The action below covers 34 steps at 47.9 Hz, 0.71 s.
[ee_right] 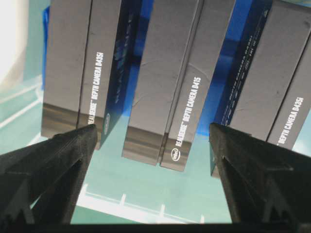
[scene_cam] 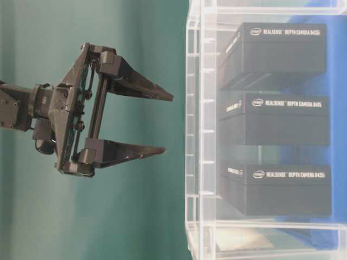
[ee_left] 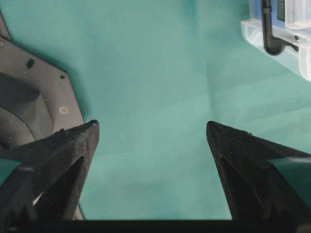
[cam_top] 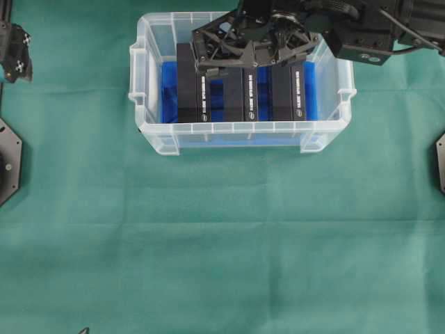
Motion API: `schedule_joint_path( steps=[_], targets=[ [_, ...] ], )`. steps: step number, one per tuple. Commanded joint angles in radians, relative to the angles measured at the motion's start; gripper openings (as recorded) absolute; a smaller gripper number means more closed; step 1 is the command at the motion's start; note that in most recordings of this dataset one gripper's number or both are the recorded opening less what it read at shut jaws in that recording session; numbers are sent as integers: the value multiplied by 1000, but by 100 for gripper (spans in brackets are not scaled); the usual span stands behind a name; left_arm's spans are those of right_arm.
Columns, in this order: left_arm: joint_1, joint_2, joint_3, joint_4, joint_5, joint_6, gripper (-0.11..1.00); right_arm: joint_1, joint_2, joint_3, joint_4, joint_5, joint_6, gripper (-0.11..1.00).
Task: Take out the box from the case.
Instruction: 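Open the right gripper and move it over the middle black box, then lower the right gripper around the middle box and close on it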
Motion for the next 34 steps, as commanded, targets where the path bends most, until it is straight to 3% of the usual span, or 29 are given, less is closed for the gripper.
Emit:
schedule_joint_path(
  steps=[1,34],
  targets=[
    [-3,-5,-12,2,-2,0,92,2,-14,-23,-3,-2,-2,93],
    [-3,-3,-11,2,-2,0,92,2,-8,-23,-17,-2,-2,93]
  ],
)
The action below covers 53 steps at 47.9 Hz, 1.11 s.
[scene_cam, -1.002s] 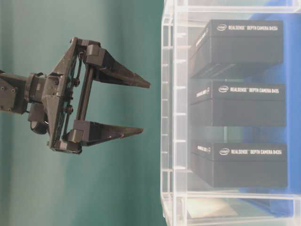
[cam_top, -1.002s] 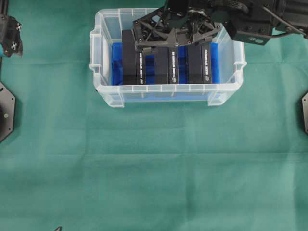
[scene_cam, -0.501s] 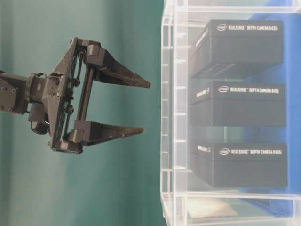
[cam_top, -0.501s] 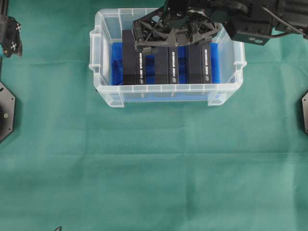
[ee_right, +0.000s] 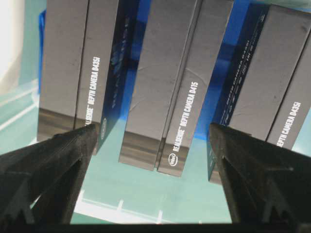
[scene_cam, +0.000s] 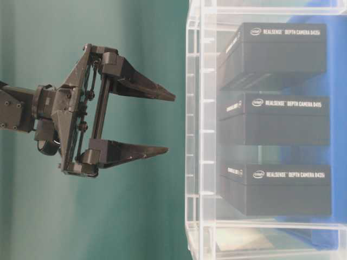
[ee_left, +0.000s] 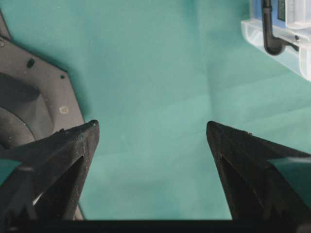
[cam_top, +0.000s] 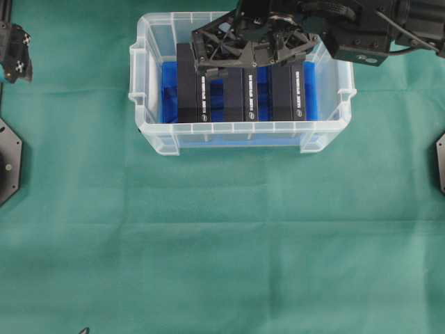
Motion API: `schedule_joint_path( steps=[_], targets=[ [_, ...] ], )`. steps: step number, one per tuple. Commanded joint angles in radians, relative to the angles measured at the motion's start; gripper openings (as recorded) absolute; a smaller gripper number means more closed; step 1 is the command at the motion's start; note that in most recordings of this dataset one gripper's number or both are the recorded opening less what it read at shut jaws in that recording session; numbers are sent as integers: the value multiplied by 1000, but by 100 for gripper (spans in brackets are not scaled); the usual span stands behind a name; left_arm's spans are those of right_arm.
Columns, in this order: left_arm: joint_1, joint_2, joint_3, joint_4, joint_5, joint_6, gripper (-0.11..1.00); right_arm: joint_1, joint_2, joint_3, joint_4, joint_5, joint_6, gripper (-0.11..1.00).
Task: Take out the box from the case.
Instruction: 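Lower the right gripper around the middle box and close on it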
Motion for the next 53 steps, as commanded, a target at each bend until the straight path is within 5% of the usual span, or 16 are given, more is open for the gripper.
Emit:
schedule_joint_path(
  steps=[1,53],
  targets=[
    [-5,-3,-11,2,-2,0,92,3,-14,-23,-3,-2,-2,93],
    [-3,-2,-6,2,-3,-5,92,-17,29,57,-8,-72,-5,93]
  ],
)
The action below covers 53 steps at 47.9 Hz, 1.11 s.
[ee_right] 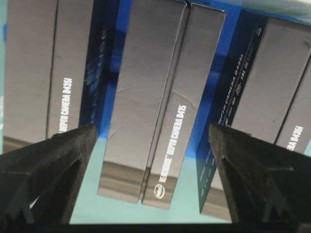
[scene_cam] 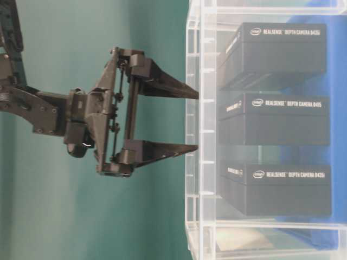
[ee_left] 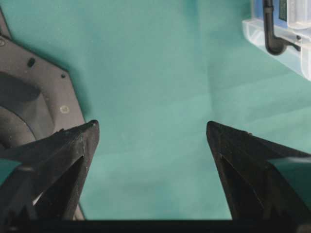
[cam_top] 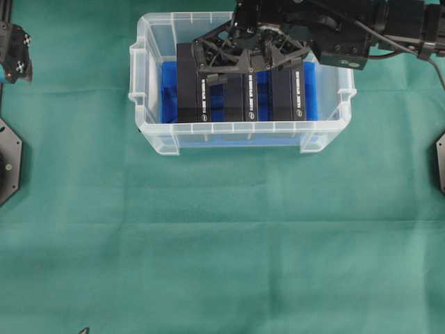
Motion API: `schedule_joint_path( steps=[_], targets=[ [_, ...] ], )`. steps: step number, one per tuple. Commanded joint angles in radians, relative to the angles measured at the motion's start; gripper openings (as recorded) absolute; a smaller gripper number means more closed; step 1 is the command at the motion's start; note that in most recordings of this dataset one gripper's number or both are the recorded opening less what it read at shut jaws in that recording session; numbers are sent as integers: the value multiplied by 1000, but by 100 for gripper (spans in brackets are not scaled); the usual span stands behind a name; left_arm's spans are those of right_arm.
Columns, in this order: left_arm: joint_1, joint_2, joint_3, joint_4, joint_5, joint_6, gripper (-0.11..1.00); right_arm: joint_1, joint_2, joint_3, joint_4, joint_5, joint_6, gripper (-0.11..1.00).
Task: Take out the box from the case.
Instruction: 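Lower the right gripper around the middle box and close on it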
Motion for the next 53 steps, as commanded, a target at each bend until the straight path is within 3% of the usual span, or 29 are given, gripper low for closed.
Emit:
schedule_joint_path(
  steps=[1,53],
  targets=[
    [-2,-2,-9,2,-5,-2,92,0,-14,-5,-3,-20,-2,93],
    [-5,-2,-3,2,-8,-3,92,-21,67,69,9,-132,-3,93]
  ],
)
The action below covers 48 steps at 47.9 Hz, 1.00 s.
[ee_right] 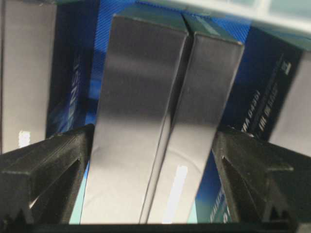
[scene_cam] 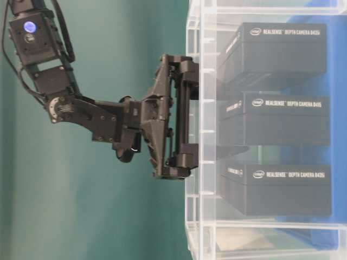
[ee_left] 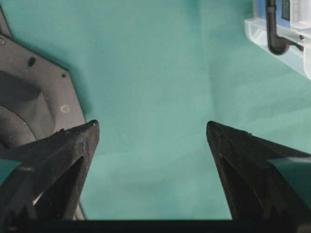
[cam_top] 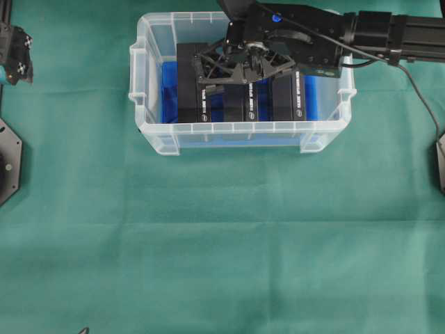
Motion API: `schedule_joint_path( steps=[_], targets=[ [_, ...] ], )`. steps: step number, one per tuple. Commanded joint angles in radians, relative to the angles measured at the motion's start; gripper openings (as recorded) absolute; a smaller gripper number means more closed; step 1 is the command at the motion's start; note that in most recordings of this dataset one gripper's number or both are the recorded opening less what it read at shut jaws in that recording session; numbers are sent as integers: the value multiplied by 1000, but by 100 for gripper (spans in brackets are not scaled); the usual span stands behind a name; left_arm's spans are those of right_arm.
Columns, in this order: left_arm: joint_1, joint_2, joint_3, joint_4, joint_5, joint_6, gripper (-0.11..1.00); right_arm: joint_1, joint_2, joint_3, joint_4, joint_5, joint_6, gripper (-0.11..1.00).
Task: Take out the box from the case.
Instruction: 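Lower the right gripper around the middle box and close on it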
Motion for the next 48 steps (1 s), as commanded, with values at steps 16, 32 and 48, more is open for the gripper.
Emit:
schedule_joint_path(
  steps=[16,32,48],
  targets=[
    [-3,-2,-9,2,-3,0,92,-2,-6,-6,18,-11,14,93],
    [-3,0,-9,2,-2,0,92,-2,-6,0,29,2,51,92],
    [-3,-3,-8,2,0,2,92,-2,-6,2,32,25,83,66]
  ],
)
